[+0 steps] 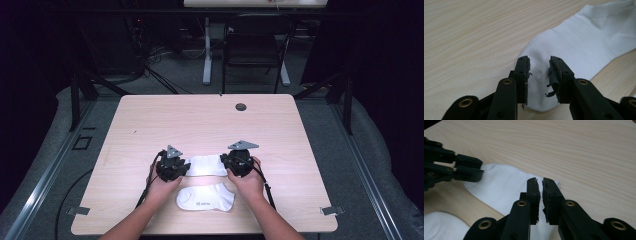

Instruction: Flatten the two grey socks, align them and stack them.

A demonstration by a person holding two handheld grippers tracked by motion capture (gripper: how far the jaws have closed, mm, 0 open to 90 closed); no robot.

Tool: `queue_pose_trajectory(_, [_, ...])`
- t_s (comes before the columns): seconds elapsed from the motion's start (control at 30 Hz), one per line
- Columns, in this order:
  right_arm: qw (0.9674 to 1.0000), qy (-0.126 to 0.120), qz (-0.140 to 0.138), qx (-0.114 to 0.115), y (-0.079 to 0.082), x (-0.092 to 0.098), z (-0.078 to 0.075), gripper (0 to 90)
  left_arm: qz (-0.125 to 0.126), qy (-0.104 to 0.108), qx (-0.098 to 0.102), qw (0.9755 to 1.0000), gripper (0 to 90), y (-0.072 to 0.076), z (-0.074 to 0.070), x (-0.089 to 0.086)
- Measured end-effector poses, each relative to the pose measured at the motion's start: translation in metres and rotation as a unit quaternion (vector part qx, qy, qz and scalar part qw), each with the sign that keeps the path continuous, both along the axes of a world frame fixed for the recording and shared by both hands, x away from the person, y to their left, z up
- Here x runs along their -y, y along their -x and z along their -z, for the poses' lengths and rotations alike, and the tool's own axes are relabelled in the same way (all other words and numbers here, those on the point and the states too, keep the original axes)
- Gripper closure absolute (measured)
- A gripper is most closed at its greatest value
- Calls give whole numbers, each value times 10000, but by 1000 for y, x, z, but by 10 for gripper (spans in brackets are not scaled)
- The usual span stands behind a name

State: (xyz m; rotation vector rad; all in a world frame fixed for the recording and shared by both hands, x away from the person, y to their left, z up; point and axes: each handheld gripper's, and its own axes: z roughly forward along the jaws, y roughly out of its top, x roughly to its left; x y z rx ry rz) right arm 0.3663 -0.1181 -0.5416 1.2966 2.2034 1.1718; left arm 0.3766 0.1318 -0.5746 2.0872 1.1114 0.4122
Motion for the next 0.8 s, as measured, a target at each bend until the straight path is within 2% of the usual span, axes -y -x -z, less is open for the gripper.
queue_pose_trajectory(0.1, [9996,253,-89,-77,-1,-8,4,845,-12,-32,-35,10000,691,-1,3,1])
queue_pose_trajectory(0.17, [9987,414,-6,-290,-6,-10,12,848,4,-67,-22,10000,710,-1,4,2])
queue_pose_trajectory(0.2, [9975,498,137,-480,-12,-7,20,850,5,-92,17,10000,724,0,5,2])
queue_pose_trajectory(0.23, [9975,498,137,-480,-12,-7,20,850,9,-99,24,9999,724,0,5,3])
queue_pose_trajectory(0.33, [9965,340,349,-676,-19,-1,28,850,52,-123,23,9999,743,0,5,2])
queue_pose_trajectory(0.4, [9951,318,476,-805,-21,2,32,850,41,-62,19,10000,764,-1,5,0])
queue_pose_trajectory(0.63, [9952,280,533,-772,-19,10,34,886,2,-52,28,10000,828,2,6,-3])
queue_pose_trajectory(0.8, [9946,174,529,-881,-15,15,34,895,50,-82,1,10000,843,6,5,-3])
